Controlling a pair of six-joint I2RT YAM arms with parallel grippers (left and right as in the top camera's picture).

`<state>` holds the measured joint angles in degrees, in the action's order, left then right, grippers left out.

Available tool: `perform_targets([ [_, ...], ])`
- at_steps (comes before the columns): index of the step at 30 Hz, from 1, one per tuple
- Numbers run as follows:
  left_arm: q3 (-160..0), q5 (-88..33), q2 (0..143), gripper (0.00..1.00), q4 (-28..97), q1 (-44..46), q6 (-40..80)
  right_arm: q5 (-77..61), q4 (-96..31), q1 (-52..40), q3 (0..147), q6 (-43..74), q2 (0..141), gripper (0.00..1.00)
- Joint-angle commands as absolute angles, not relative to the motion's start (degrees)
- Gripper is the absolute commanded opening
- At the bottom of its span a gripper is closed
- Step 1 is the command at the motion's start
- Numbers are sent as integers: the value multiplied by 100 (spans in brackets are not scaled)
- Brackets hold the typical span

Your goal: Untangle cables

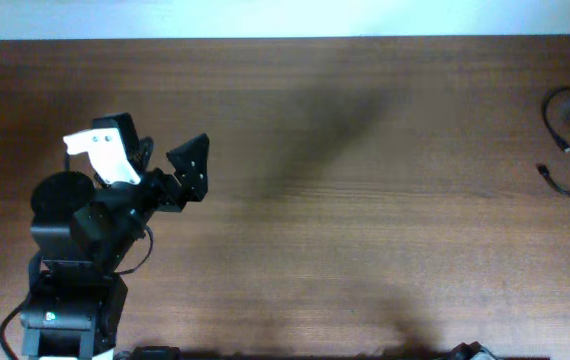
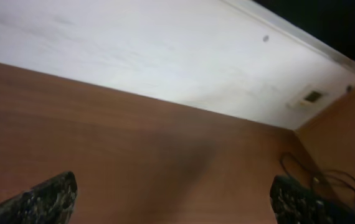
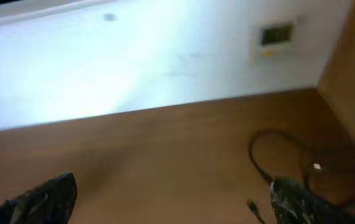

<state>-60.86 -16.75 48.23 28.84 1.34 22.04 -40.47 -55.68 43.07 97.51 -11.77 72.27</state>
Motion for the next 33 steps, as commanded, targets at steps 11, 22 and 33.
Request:
perform_targets([
  [11,-6128,307,4783,92,3756,134,1194,-3374,-7155,2290,9343,-2851,5861,98],
  [22,-6128,412,4331,92,4810,134,1232,-2908,-6357,2290,6722,-2849,3264,99],
  [33,-6101,891,2880,91,5769,134,1271,-2582,-4709,2290,5802,-1212,4005,99],
])
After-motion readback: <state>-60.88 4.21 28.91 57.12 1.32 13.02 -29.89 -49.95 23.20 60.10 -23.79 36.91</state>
